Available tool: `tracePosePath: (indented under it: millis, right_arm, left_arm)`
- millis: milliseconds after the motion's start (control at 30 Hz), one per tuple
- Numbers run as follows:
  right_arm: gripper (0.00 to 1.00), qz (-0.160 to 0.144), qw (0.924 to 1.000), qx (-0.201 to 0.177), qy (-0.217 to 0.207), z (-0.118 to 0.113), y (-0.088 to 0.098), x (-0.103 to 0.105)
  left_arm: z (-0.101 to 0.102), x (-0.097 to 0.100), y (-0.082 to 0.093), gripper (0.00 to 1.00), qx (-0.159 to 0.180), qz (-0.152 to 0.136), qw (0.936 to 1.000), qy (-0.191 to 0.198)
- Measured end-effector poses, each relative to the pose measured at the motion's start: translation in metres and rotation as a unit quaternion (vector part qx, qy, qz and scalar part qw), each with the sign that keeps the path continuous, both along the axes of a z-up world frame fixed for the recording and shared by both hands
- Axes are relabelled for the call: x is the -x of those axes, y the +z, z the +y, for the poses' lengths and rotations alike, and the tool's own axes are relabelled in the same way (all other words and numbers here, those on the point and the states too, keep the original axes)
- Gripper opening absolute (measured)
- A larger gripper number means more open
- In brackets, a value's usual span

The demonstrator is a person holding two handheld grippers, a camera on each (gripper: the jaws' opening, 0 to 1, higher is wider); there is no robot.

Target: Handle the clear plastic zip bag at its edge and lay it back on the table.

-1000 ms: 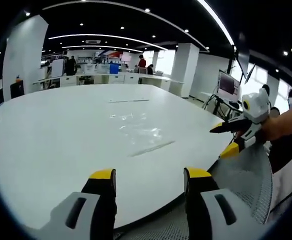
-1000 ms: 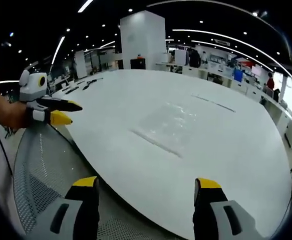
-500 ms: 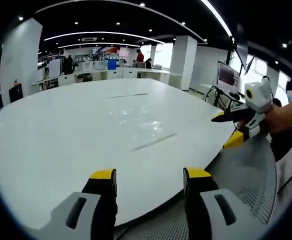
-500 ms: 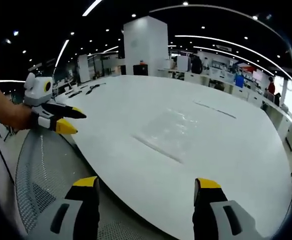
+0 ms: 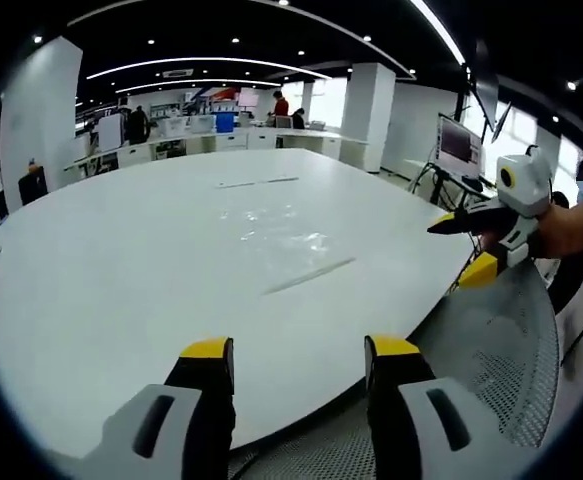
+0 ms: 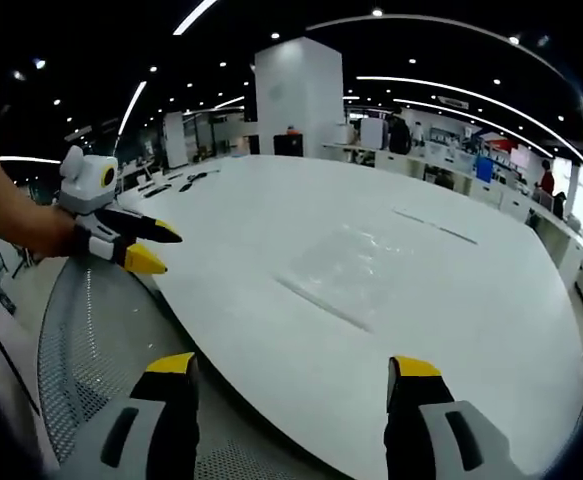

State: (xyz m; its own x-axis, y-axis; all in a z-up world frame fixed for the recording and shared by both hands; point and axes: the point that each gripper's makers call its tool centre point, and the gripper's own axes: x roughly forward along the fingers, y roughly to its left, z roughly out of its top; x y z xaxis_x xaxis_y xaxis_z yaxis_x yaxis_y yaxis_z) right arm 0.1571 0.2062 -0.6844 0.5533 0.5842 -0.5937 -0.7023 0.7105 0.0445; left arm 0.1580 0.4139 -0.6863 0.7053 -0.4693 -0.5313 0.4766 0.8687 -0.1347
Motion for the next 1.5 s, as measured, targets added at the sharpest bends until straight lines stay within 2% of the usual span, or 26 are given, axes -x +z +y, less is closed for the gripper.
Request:
tracePosePath:
  millis: [133,367,600,767,1033,1500]
  right_arm:
    - [0.76,-0.007,0.9999,-0.005,0.006,0.000,0.002,0.001]
    - [0.76,-0.009,0.9998,-0.002,0.017,0.003,0.003,0.004]
    - [0.76,-0.006,1.0000,-0.006,-0.002,-0.001,0.004,0.002]
    - [0.76,-0.003,0.9999,-0.012,-0.008,-0.001,0.005,-0.003]
    - [0.75,-0.004,0.9999,0.000,-0.013,-0.002,0.002,-0.002]
    - [0.75,0.002,0.9998,0.002,-0.018,-0.001,0.001,-0.003]
  left_arm:
    - [0.001,0.000,-0.005,0.48,-0.018,0.001,0.9998,0.000]
    - [0.002,-0.002,-0.003,0.49,-0.010,0.007,0.9999,0.011]
    - [-0.004,0.005,-0.004,0.49,0.000,0.017,0.9998,-0.013]
    - [-0.001,0.001,0.000,0.48,0.009,0.009,0.9999,-0.006]
    - [-0.005,0.005,-0.002,0.48,0.008,0.011,0.9997,-0.022]
    - [-0.011,0.006,0.009,0.49,0.025,0.011,0.9995,-0.012]
